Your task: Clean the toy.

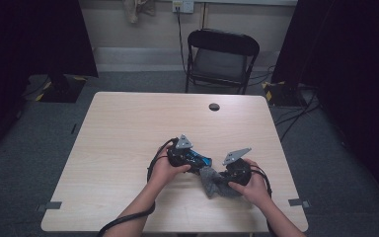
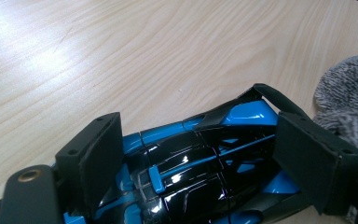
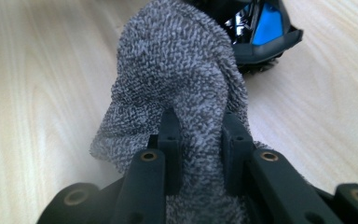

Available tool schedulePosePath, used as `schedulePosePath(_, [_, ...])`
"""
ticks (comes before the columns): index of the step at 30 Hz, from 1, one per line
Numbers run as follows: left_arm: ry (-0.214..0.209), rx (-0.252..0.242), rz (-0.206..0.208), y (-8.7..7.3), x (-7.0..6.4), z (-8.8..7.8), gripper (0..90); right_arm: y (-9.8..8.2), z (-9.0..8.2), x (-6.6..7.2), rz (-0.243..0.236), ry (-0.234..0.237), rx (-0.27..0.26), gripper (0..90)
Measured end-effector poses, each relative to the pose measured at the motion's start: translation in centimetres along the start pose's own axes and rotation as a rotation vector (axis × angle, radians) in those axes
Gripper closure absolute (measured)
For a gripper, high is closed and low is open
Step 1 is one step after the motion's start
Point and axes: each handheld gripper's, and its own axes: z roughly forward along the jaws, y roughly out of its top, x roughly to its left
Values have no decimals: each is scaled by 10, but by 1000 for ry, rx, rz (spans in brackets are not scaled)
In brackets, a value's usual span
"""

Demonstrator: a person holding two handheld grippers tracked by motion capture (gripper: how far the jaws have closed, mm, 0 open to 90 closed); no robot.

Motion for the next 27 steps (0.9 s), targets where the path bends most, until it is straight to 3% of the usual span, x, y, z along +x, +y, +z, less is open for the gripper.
schedulePosePath(10, [3, -4, 3, 0, -1, 0, 173, 7, 6, -8, 38, -31, 3, 746])
schedulePosePath(27, [8, -15, 6, -2, -1, -1, 177, 7, 4, -17, 62, -68, 4, 747])
